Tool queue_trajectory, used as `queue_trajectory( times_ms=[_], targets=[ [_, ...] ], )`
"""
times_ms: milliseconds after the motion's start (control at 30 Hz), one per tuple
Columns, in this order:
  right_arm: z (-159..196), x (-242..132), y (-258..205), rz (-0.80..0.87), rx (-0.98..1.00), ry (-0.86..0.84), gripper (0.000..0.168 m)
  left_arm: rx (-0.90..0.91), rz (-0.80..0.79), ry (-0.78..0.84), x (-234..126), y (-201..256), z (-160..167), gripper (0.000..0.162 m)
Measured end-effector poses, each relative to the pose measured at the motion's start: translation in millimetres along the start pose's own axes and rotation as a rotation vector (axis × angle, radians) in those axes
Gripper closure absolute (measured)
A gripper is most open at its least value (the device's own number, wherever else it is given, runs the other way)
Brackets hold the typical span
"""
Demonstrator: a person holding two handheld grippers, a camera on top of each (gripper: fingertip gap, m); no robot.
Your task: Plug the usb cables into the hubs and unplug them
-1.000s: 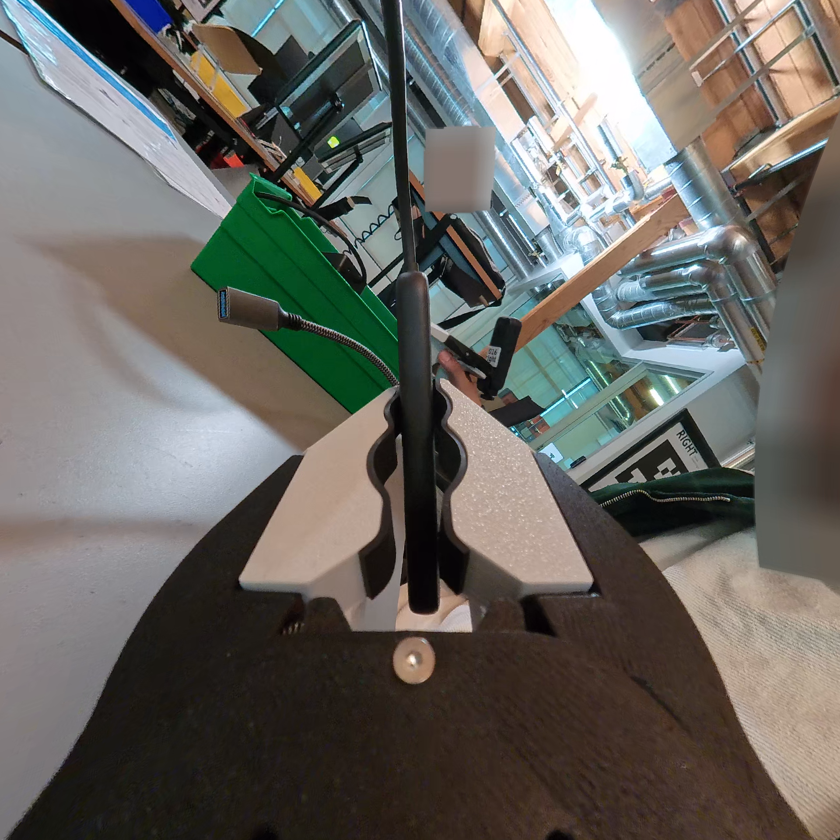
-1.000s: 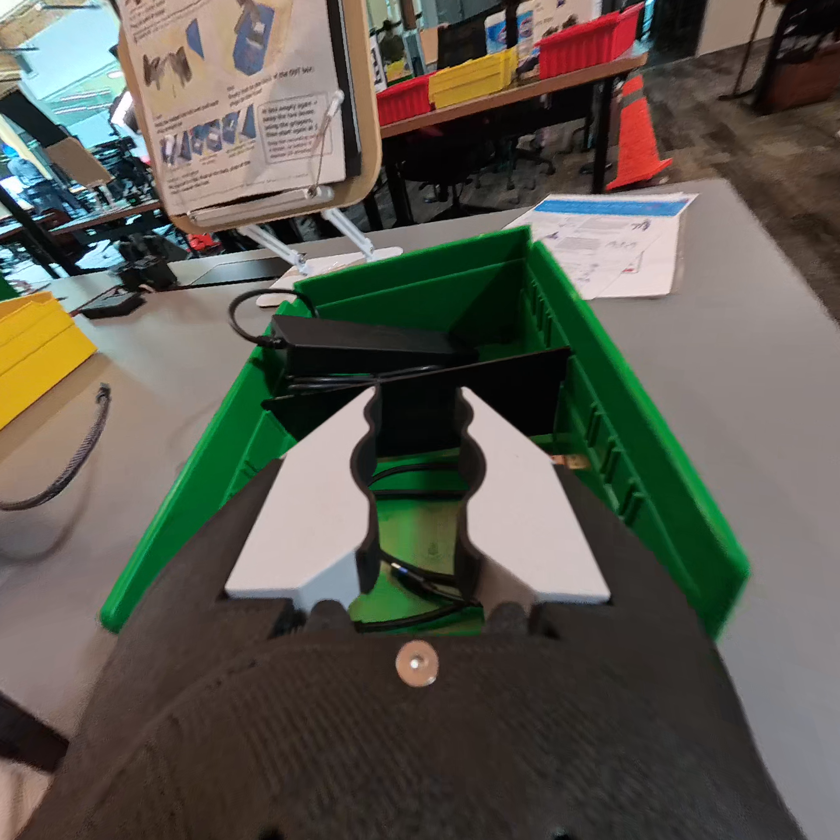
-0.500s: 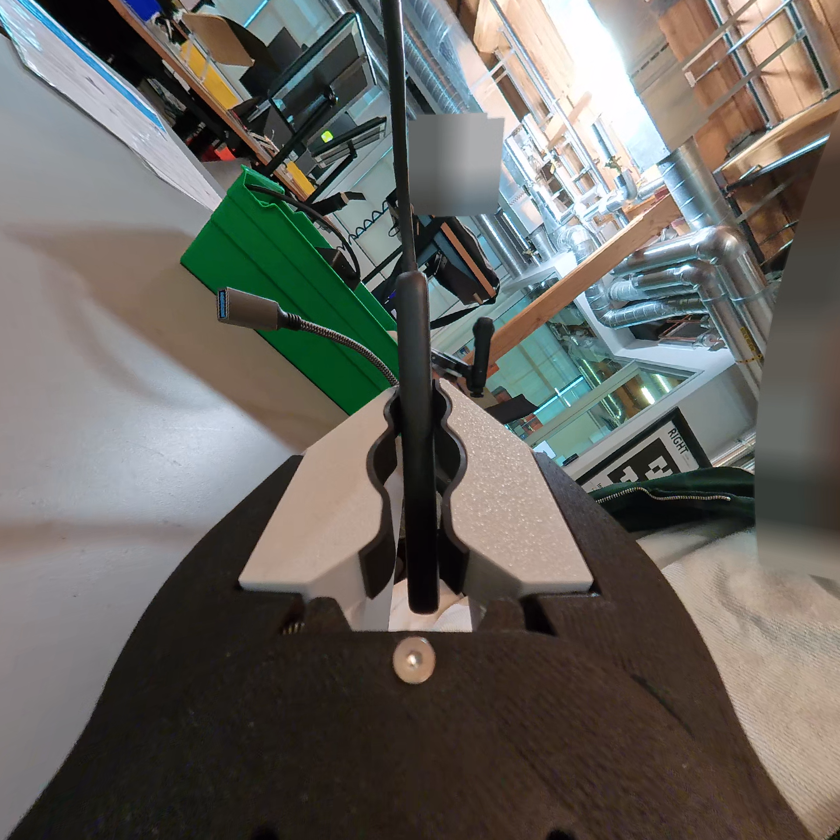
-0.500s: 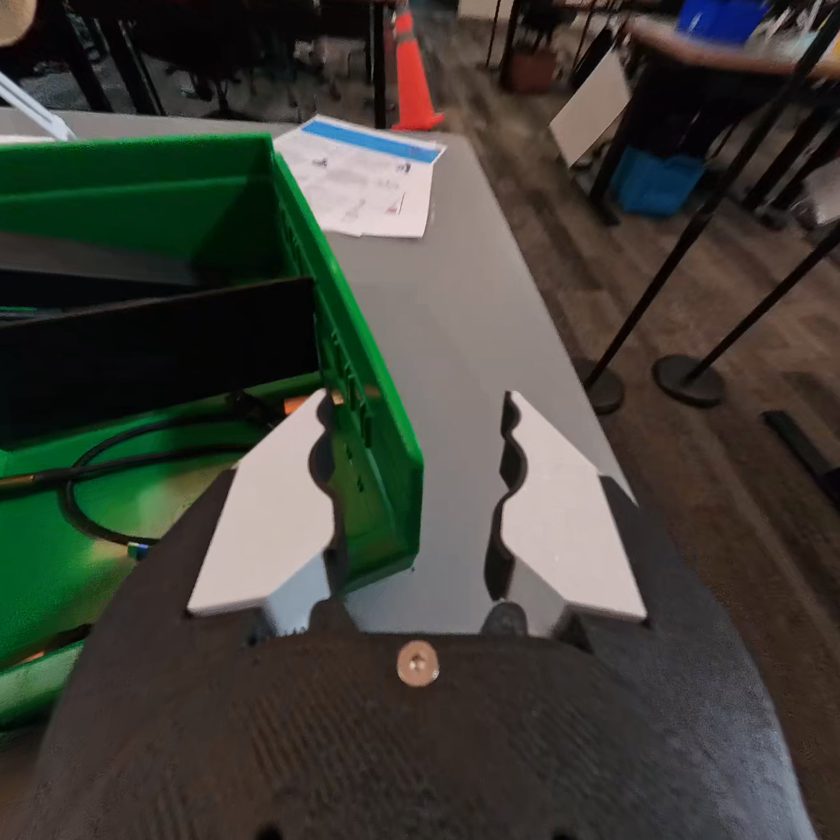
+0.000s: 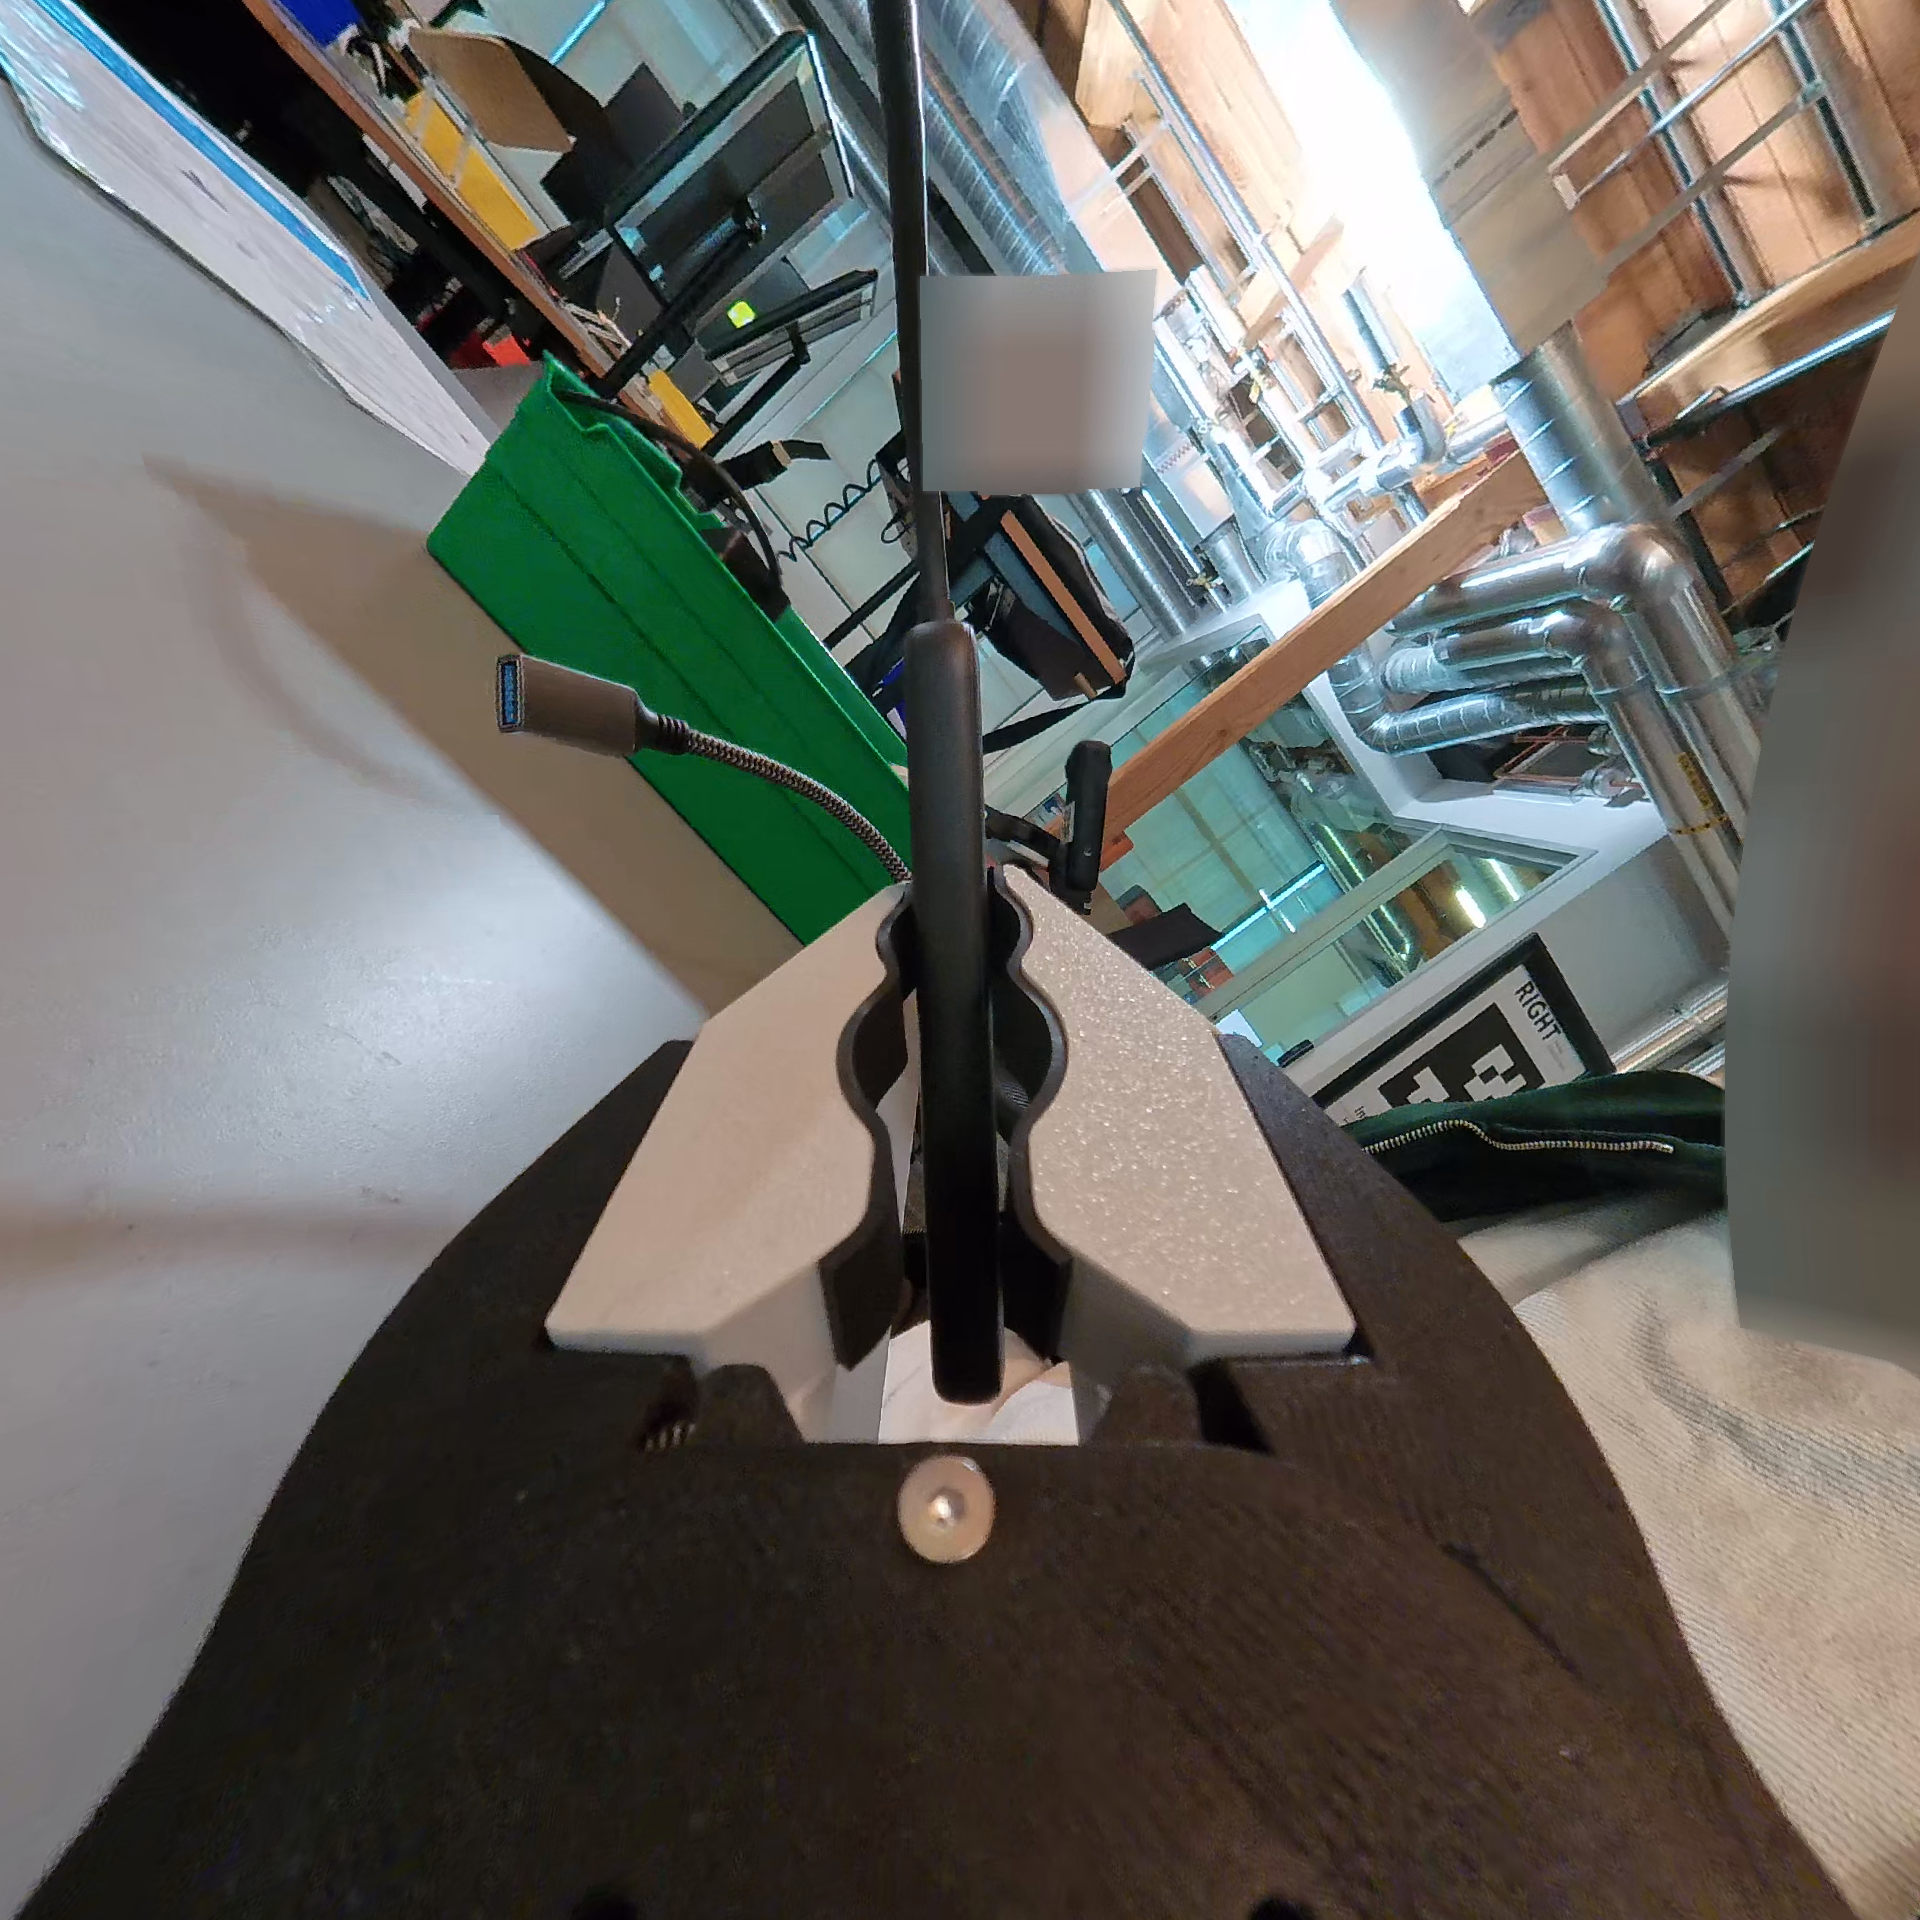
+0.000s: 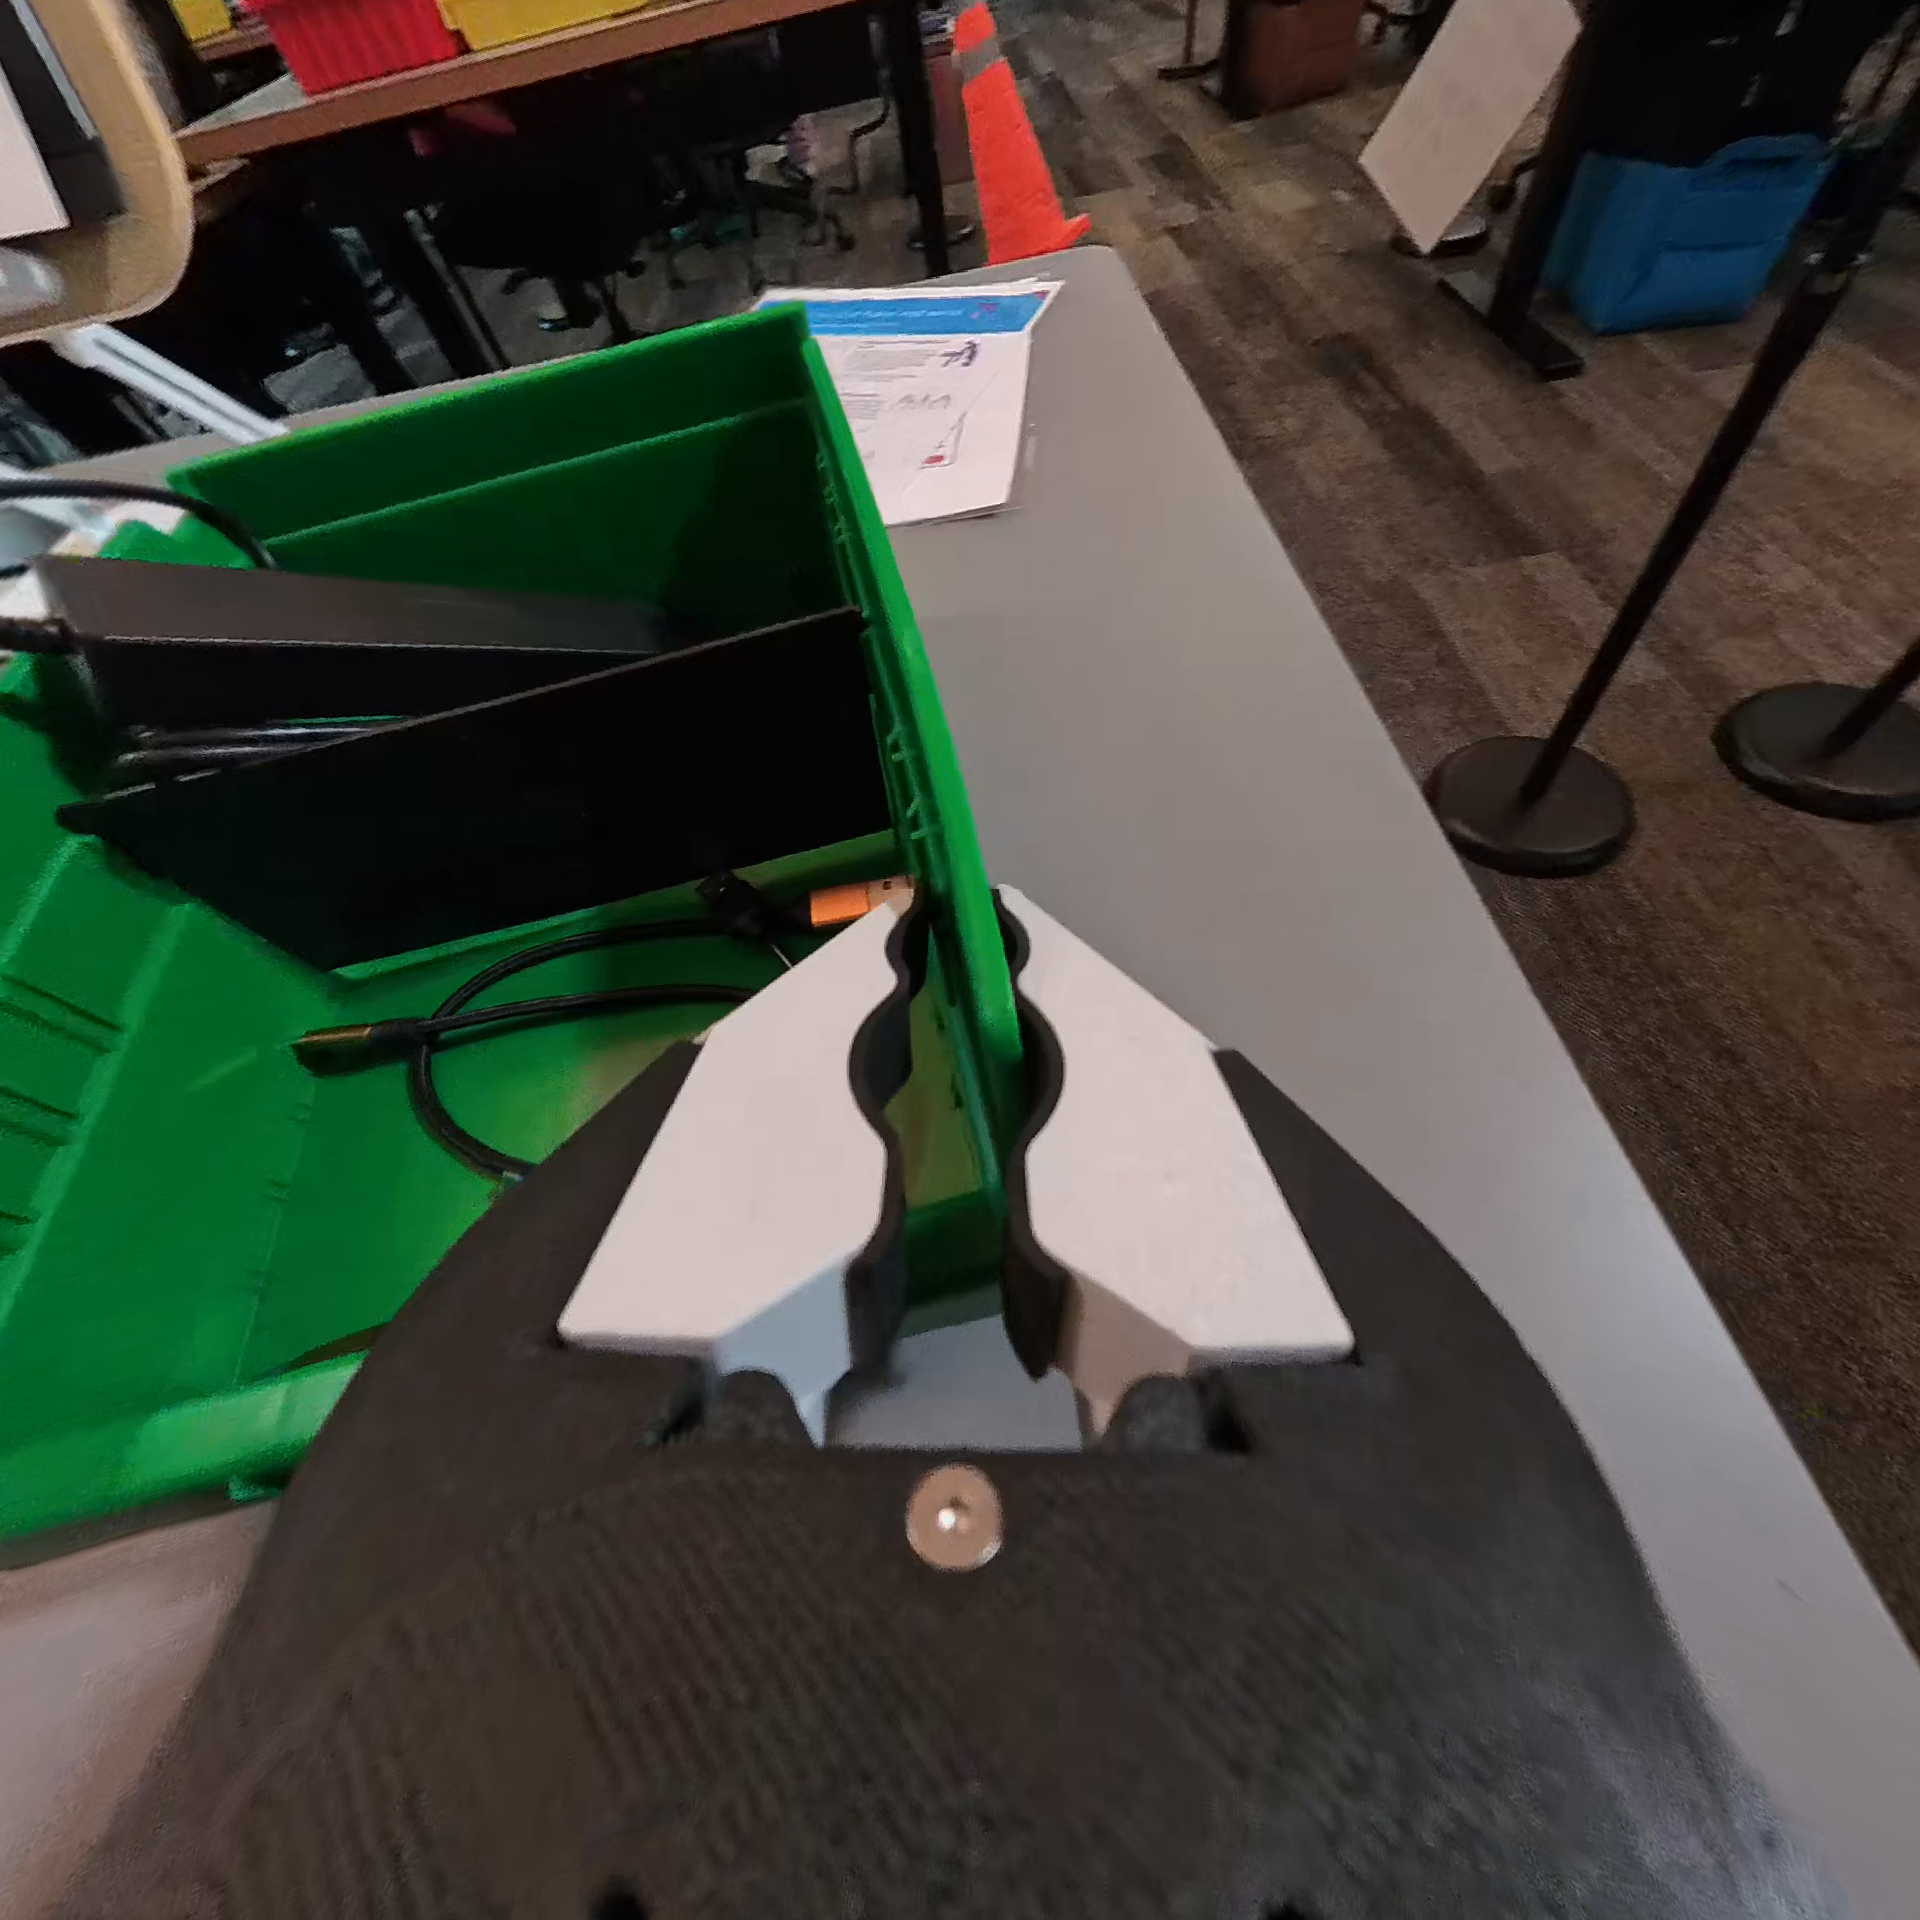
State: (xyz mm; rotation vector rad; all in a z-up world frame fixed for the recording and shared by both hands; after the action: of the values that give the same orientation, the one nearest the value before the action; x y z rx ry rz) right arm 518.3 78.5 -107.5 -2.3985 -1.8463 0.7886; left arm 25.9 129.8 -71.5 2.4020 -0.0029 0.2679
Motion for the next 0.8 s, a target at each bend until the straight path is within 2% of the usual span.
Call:
queue_trajectory(
  times_ms=[33,167,700,733,767,800],
  targets=[
    [-0.6,-1.0,2.7,0.01,0.012,0.005,0.16,-0.002,0.0,0.001,0.0,-0.3,0.1,0.152],
    [-1.0,-1.8,5.1,-0.006,0.061,0.019,0.165,-0.011,-0.001,0.004,-0.1,-1.3,-0.1,0.152],
    [-0.7,1.3,-3.4,-0.06,0.047,0.022,0.164,-0.026,-0.004,0.004,0.4,-3.3,1.1,0.152],
    [-5.4,-0.6,-3.7,-0.038,0.056,0.043,0.163,-0.026,-0.005,0.005,0.4,-3.3,1.0,0.152],
    [-14.0,-5.1,-6.2,-0.017,0.046,0.081,0.153,-0.026,-0.006,0.006,0.2,-3.4,1.0,0.152],
    [-24.9,-12.7,-12.6,-0.005,0.008,0.132,0.135,-0.026,-0.007,0.005,0.2,-3.5,1.3,0.152]
  ],
)
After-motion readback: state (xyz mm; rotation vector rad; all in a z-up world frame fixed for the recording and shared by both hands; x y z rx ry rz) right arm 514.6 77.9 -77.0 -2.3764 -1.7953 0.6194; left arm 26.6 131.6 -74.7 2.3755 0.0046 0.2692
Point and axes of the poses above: each gripper's, where its closed fingertips meet, x out along the fingers, z out of its underside, y = z × x across the jaws, the point moved 3 cm from there along -x, back along the fingers, and after that the axes turned 10 degrees about x, right-handed, at the moved point
